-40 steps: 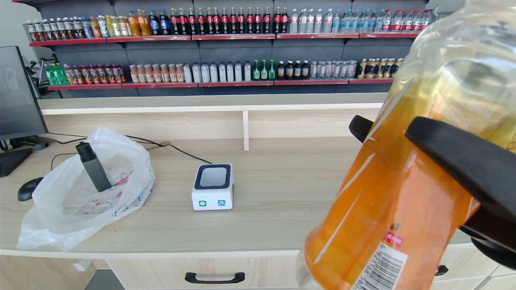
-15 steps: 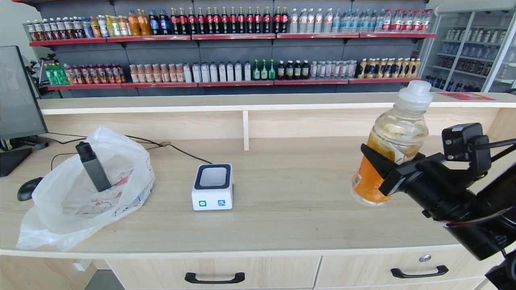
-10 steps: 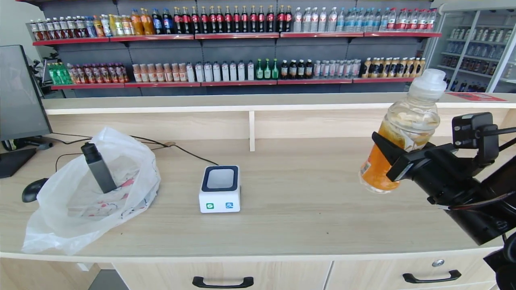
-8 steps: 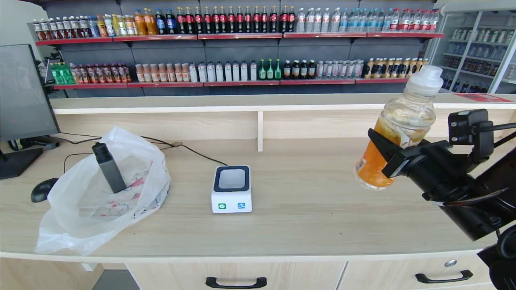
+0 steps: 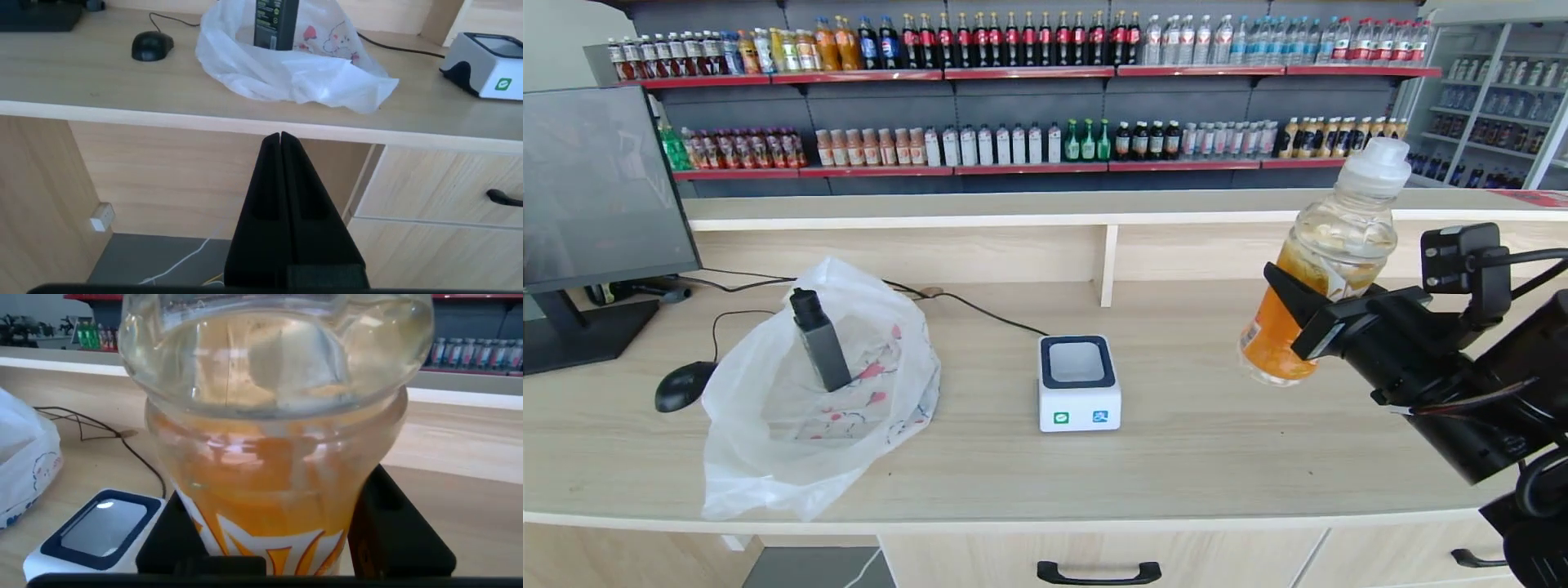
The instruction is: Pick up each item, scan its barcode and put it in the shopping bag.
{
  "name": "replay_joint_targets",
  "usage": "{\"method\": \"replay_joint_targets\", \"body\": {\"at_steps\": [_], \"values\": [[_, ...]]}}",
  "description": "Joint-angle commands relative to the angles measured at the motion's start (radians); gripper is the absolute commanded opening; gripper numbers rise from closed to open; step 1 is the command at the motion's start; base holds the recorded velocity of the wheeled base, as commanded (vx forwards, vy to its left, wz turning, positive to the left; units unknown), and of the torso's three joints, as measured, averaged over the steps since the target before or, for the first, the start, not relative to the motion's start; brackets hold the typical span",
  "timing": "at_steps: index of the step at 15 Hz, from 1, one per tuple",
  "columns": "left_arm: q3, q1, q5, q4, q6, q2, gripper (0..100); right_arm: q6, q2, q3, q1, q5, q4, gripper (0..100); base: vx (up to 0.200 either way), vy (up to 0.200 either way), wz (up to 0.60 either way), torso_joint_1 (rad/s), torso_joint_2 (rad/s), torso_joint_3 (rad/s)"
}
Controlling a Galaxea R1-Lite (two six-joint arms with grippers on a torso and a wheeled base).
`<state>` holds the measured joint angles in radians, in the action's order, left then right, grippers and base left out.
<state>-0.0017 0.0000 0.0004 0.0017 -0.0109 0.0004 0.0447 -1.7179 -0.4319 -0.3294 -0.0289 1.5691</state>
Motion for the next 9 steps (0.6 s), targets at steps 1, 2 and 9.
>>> {"method": "replay_joint_targets", "body": {"at_steps": [1,2,9], "values": [[0.000,0.000,0.001,0.000,-0.001,0.000,0,0.000,0.014,0.007,0.000,0.000,0.002,0,0.000,0.200,0.00,0.002,0.00,-0.007],[0.000,0.000,0.001,0.000,0.000,0.000,0,0.001,0.020,0.009,0.000,0.000,0.002,0,0.000,0.200,0.00,0.007,-0.01,-0.002],[0.002,0.000,0.000,-0.002,0.000,0.000,0,0.000,0.043,0.027,0.000,0.000,0.002,0,0.000,0.200,0.00,0.000,0.00,0.002]]}}
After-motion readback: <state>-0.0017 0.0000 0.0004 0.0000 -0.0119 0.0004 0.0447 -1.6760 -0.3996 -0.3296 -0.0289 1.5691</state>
